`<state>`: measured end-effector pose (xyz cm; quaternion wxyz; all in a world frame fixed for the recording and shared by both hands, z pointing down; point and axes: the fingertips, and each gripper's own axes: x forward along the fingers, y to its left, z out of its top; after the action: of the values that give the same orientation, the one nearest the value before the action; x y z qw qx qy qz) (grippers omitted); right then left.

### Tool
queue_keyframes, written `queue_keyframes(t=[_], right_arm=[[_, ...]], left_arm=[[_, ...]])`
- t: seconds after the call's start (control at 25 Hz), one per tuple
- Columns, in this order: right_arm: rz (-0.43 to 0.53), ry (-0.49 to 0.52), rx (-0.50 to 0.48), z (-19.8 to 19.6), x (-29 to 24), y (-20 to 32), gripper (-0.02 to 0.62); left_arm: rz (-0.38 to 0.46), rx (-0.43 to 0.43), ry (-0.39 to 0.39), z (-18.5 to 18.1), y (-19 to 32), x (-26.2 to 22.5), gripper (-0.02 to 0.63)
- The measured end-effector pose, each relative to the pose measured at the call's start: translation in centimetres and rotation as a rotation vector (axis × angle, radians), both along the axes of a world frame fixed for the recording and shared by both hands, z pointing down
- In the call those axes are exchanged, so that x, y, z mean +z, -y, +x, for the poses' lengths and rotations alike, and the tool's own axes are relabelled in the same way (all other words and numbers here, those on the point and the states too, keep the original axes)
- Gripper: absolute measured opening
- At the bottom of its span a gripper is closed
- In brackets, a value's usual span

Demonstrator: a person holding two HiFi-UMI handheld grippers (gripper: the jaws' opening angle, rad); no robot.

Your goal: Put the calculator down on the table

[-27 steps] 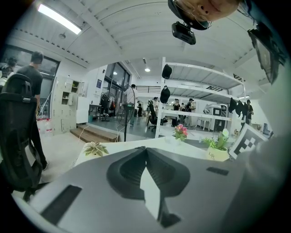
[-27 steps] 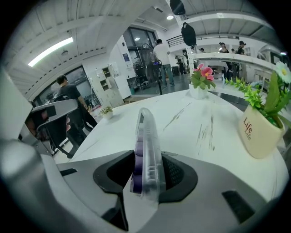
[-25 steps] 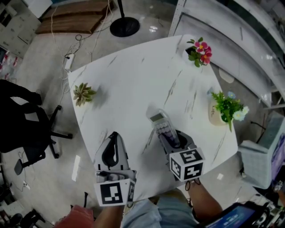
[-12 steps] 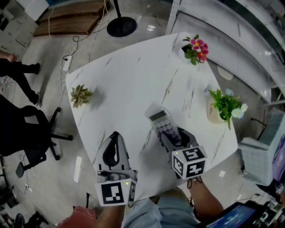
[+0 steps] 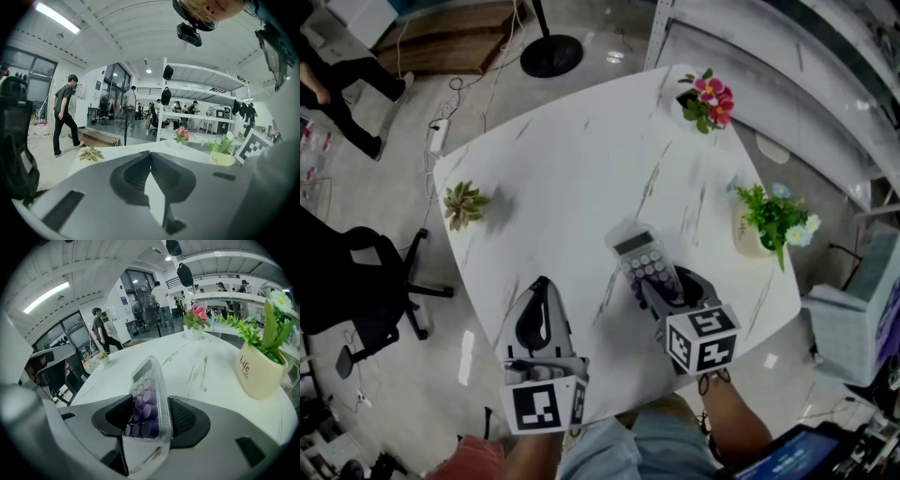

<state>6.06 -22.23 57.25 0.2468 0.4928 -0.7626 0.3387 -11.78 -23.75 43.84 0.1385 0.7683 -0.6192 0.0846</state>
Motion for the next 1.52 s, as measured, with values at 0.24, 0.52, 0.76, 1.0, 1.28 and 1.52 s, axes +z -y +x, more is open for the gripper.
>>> queue_keyframes(t=[0.24,0.52,0.76,1.0,1.28,1.52], right_arm=[[-0.003,0.007,0.004,0.2,0.2,0.0,0.258],[0.001,-0.007,0.014,0.9,0.3,0.0,0.268],[-0.001,-0.024,0.032,1.6,0.9,0.2,0.273],[0.031,-0.017,0.048,2.0,-0.3,0.6,0.273],[0.263,0.033,0.012,-0.2,-10.1,2.1,0.242],[0.554,0.074,-0.029,-1.8,-21.5,1.8,0.092]], left_arm=[[0.008,0.003,0.003,0.0,0.2,-0.2,0.008],[0.006,0.004,0.004,0.0,0.2,-0.1,0.008],[0.004,0.007,0.005,0.0,0.1,0.0,0.008],[0.020,0.018,0.009,0.3,-0.1,-0.9,0.008],[0.134,0.041,0.015,1.4,-0.3,-6.5,0.008],[0.233,0.020,0.005,1.7,-1.3,-14.1,0.008]])
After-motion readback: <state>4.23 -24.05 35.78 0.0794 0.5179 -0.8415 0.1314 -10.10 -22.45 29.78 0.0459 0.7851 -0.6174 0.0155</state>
